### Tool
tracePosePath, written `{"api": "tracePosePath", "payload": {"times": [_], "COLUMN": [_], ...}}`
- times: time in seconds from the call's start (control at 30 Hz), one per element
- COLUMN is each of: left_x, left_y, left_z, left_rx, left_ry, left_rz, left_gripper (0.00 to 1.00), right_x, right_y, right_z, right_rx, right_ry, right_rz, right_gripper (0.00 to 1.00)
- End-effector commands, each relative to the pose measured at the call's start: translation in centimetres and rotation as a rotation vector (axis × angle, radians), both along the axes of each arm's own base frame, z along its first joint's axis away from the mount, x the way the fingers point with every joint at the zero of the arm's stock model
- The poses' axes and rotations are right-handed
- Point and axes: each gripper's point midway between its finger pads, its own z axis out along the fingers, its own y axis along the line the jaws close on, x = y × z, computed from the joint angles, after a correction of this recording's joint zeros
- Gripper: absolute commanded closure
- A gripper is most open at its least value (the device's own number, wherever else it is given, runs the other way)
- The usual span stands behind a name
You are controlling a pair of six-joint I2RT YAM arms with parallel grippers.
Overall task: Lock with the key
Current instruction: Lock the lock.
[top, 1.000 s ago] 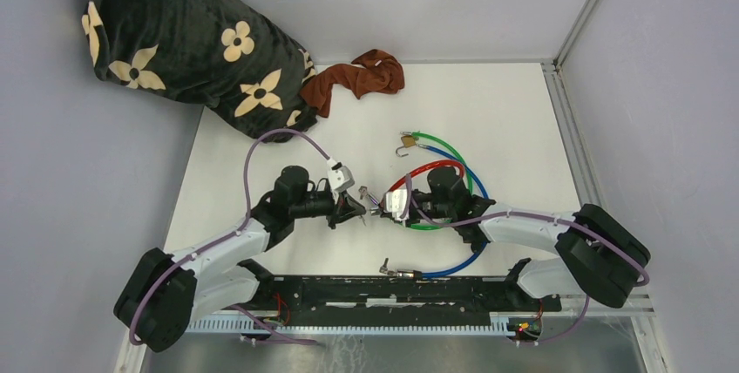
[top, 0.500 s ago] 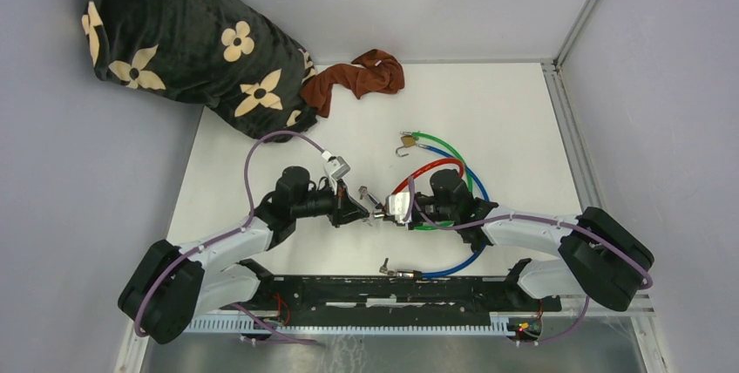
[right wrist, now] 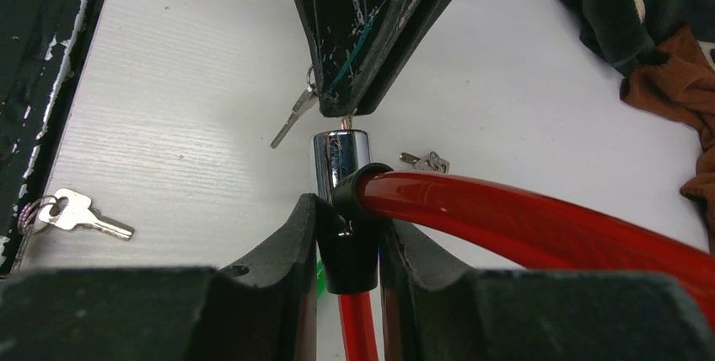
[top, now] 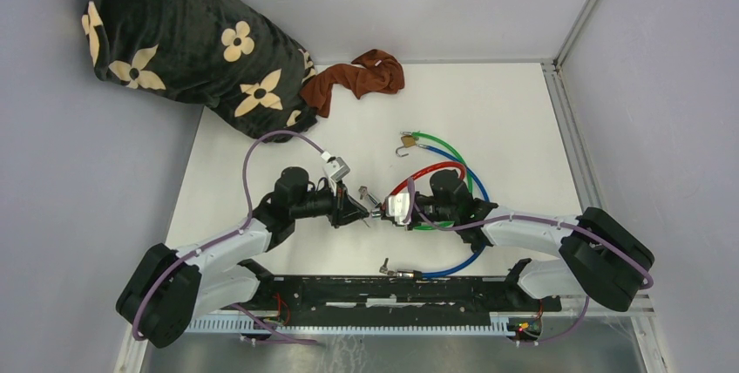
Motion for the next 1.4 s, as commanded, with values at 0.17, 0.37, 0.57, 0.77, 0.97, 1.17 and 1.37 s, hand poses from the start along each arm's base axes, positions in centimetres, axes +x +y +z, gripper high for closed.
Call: {"api": "tracePosePath", "payload": {"times": [0.17,0.37,0.57,0.77,0.97,1.17,1.37], "left_x": [-2.3,-2.6,-3.5,-3.3,-1.9,-0.6,0.8], "left_y": [-0.8,-1.1,-1.8,-1.8,-1.2,0.0,1.6], "left_z": [-0.1,0.3,2.2,2.2,1.5,2.3,4.0], "left_rx": [-0.032,-0.073,-0.188,-0.195,-0.152,-0.099,0.045], "left_ry": [0.069,0.229,0.435,0.457,0.382,0.137,-0.263], "left_rz": [-0.106,-0.058,-0.028,-0.006,0.068,-0.004,-0.123], "left_gripper": [0.95,0.98,0.98,0.98,0.75,0.51,0.39], "right_x": [2.4,2.4,2.4,2.8,3.2,3.1,3.3], "right_y": [2.4,2.1,2.1,2.2,2.0,1.6,1.6], "right_z": [9.2,9.3,9.8,10.5,9.3,8.3,7.8], "right_rx": [0.231,0.235,0.258,0.282,0.248,0.221,0.197], "right_ry": [-0.246,-0.275,-0.302,-0.323,-0.312,-0.282,-0.254], "right_rz": [-0.001,-0.005,-0.006,-0.021,-0.035,-0.039,-0.046], "right_gripper": [1.00,1.00,1.00,1.00,1.00,1.00,1.00]}}
